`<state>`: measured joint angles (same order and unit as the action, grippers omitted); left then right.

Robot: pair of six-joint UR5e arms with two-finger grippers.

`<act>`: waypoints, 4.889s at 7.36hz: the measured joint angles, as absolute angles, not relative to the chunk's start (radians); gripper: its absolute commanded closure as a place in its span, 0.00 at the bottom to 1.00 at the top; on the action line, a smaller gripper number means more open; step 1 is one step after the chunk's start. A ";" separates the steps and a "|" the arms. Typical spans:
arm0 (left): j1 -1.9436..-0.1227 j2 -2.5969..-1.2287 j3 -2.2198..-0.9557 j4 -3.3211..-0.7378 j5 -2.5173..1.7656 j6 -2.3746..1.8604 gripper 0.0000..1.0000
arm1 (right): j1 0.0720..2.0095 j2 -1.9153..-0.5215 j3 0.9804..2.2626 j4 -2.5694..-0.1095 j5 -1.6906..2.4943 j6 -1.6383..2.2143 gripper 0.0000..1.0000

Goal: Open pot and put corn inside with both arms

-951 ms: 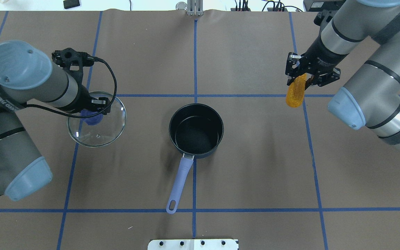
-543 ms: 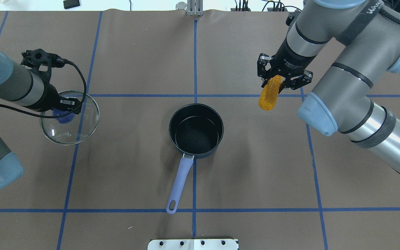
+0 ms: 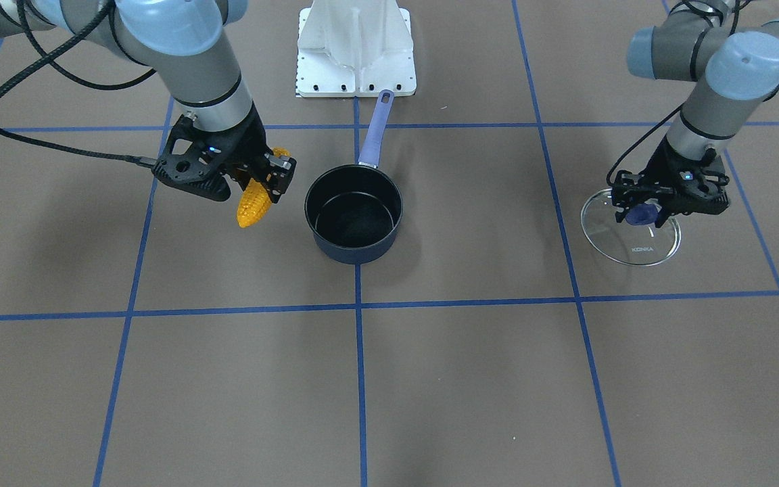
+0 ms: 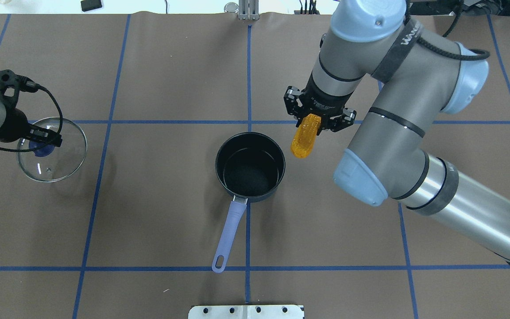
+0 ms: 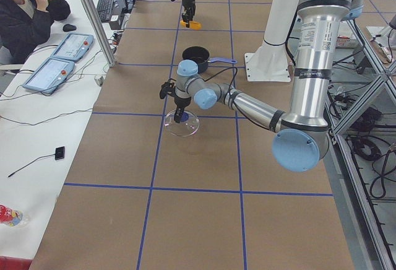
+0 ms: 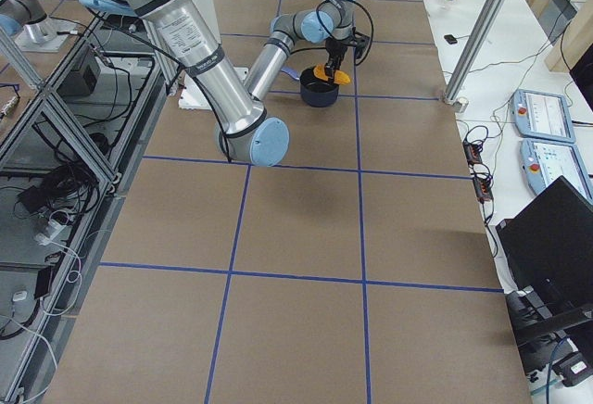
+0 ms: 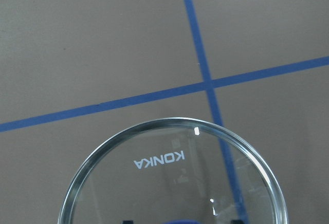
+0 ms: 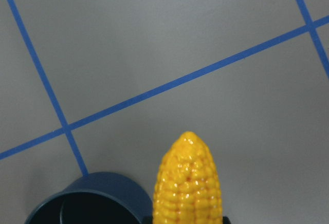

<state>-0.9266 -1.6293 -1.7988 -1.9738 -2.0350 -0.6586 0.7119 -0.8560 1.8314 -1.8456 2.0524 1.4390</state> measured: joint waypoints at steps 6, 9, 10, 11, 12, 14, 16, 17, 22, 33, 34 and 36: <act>-0.994 -1.518 -1.735 -2.051 -2.135 -0.531 0.38 | 0.537 -0.801 1.821 -1.897 1.906 1.500 0.61; -0.991 -1.505 -1.731 -2.048 -2.134 -0.503 0.36 | 0.504 -0.798 1.808 -1.896 1.874 1.510 0.61; -0.988 -1.509 -1.726 -2.047 -2.132 -0.502 0.35 | 0.503 -0.797 1.806 -1.895 1.872 1.511 0.61; -0.986 -1.512 -1.722 -2.047 -2.129 -0.502 0.31 | 0.502 -0.796 1.805 -1.895 1.872 1.511 0.61; -0.984 -1.516 -1.718 -2.046 -2.127 -0.503 0.23 | 0.502 -0.796 1.804 -1.895 1.872 1.511 0.61; -0.983 -1.518 -1.715 -2.046 -2.124 -0.505 0.20 | 0.502 -0.794 1.804 -1.894 1.871 1.511 0.61; -0.983 -1.519 -1.714 -2.046 -2.121 -0.511 0.02 | 0.502 -0.793 1.805 -1.894 1.871 1.512 0.61; -0.984 -1.518 -1.718 -2.047 -2.124 -0.512 0.02 | 0.502 -0.791 1.805 -1.893 1.871 1.513 0.60; -1.123 -1.508 -1.842 -1.984 -2.316 -0.490 0.02 | 0.494 -0.739 1.675 -1.822 1.851 1.527 0.61; -1.245 -1.459 -2.022 -1.729 -2.368 -0.292 0.02 | 0.569 -0.701 1.545 -1.681 1.813 1.461 0.00; -1.265 -1.464 -2.014 -1.702 -2.367 -0.247 0.02 | 0.621 -0.720 1.575 -1.682 1.853 1.411 0.00; -1.337 -1.521 -1.992 -1.574 -2.368 -0.109 0.02 | 0.768 -0.820 1.661 -1.682 1.964 1.231 0.00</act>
<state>-1.3370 -1.5206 -1.9924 -1.5742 -2.3676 -0.1088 0.7679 -0.8203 1.6612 -1.6818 1.9637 1.2310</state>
